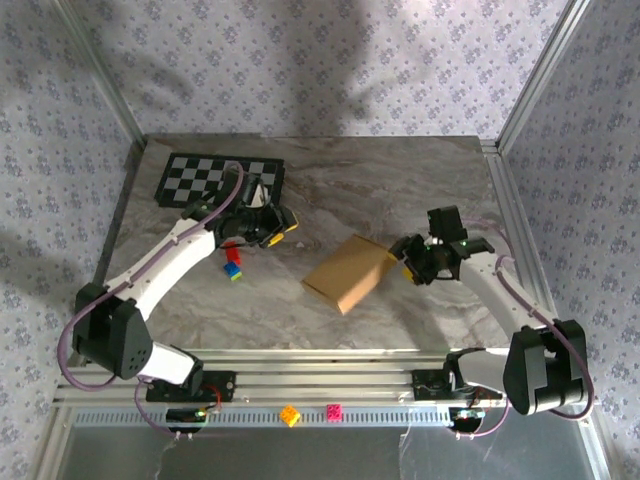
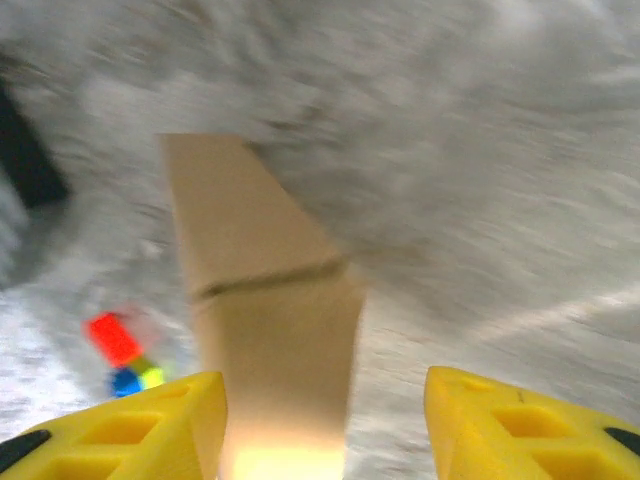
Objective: Fold the paper box
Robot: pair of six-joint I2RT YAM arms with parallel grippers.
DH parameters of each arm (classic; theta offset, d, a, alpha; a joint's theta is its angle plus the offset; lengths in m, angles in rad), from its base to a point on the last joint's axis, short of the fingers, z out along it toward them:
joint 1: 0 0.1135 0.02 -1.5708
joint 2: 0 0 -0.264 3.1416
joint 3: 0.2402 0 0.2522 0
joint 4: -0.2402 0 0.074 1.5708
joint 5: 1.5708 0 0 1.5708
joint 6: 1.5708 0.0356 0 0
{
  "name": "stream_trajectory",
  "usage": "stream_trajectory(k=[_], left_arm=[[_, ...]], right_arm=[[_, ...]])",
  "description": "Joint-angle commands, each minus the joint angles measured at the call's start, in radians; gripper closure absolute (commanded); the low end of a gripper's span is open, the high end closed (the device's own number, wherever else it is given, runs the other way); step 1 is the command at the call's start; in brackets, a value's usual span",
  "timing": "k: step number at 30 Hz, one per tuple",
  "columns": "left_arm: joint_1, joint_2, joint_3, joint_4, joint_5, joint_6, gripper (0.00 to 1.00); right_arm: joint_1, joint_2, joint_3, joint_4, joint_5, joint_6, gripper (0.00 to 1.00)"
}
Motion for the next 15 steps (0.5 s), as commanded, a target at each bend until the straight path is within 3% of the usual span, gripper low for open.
stream_trajectory(k=[1, 8, 9, 10, 11, 12, 13, 15], left_arm=[[0.012, -0.009, 0.001, -0.035, -0.024, 0.04, 0.54], [0.077, -0.008, 0.038, -0.051, -0.002, 0.072, 0.52], [0.099, -0.018, 0.038, -0.052, 0.002, 0.077, 0.51], [0.119, -0.029, 0.039, -0.054, 0.005, 0.08, 0.49], [0.145, -0.044, 0.035, -0.053, 0.005, 0.087, 0.47], [0.17, -0.065, 0.031, -0.054, 0.001, 0.098, 0.15], [0.188, -0.085, 0.026, -0.047, -0.01, 0.112, 0.0], [0.221, -0.142, 0.012, -0.048, -0.065, 0.16, 0.0]], right_arm=[[-0.013, -0.01, -0.006, -0.111, 0.049, -0.077, 0.42], [-0.046, 0.047, 0.177, -0.211, 0.138, -0.202, 0.34], [-0.063, 0.06, 0.213, -0.232, 0.154, -0.228, 0.23], [-0.081, 0.065, 0.245, -0.229, 0.178, -0.257, 0.01], [-0.093, 0.066, 0.278, -0.224, 0.226, -0.291, 0.0], [-0.094, 0.061, 0.31, -0.226, 0.293, -0.323, 0.01], [-0.095, 0.051, 0.329, -0.21, 0.337, -0.359, 0.01], [-0.075, -0.004, 0.338, -0.151, 0.473, -0.429, 0.0]])
